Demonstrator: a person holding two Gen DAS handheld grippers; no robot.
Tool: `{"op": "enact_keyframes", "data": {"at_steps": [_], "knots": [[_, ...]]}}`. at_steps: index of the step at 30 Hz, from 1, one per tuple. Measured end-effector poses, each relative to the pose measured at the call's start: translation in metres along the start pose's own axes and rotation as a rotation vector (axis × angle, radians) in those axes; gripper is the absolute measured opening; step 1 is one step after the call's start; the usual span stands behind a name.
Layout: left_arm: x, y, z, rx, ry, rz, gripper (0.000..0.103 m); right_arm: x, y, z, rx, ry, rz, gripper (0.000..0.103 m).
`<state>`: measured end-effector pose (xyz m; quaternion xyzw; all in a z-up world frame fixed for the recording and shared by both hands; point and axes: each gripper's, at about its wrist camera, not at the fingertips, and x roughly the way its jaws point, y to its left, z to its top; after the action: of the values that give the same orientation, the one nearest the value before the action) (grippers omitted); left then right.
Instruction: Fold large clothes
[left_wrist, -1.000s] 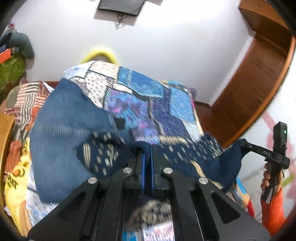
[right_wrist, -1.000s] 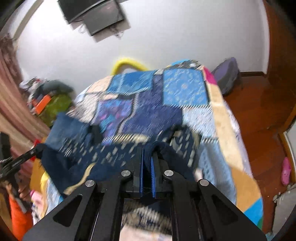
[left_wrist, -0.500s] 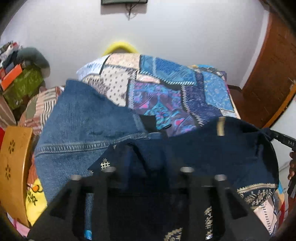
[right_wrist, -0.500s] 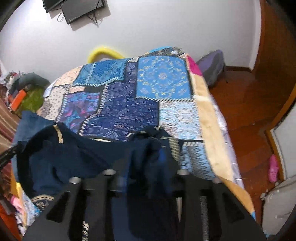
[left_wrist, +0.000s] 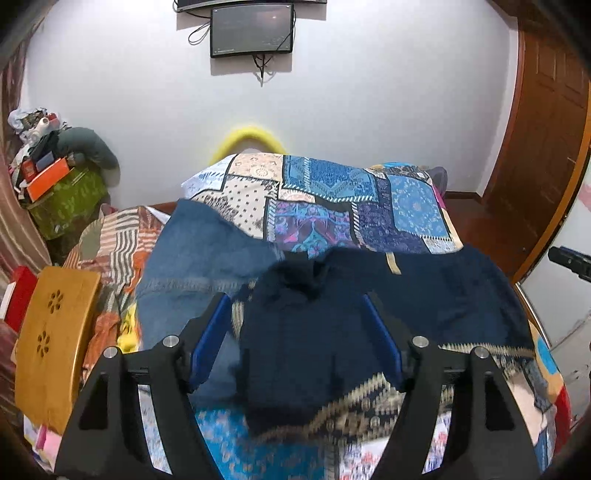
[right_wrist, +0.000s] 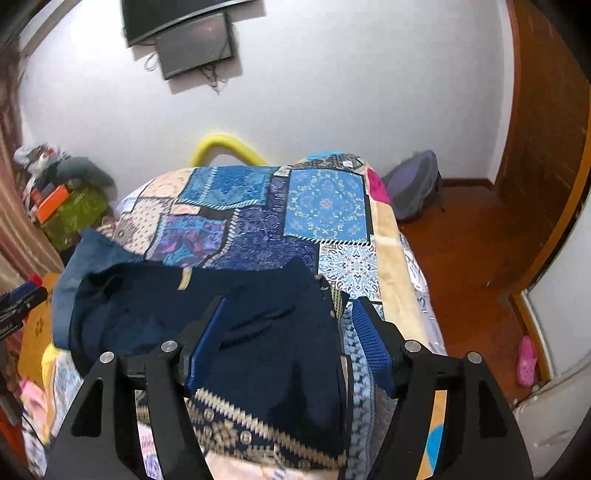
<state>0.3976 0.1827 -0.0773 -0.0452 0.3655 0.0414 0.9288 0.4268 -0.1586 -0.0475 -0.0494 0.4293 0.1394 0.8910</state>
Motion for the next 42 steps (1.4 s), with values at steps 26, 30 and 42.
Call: {"op": "enact_keyframes", "data": {"at_steps": [26,30,42], "knots": [[0.078,0.052,-0.188,-0.489,0.196,-0.237,0.092,0.03,0.048,-0.081,-0.126,0.149,0.034,0.074],[0.103,0.048,-0.193,-0.556,0.187,-0.351,0.092,0.042,0.046,-0.083,-0.106,0.164,0.045,0.074],[0.132,0.059,-0.17,-0.704,0.117,-0.458,0.092,0.074,0.049,-0.099,-0.124,0.241,0.03,0.074]]}}
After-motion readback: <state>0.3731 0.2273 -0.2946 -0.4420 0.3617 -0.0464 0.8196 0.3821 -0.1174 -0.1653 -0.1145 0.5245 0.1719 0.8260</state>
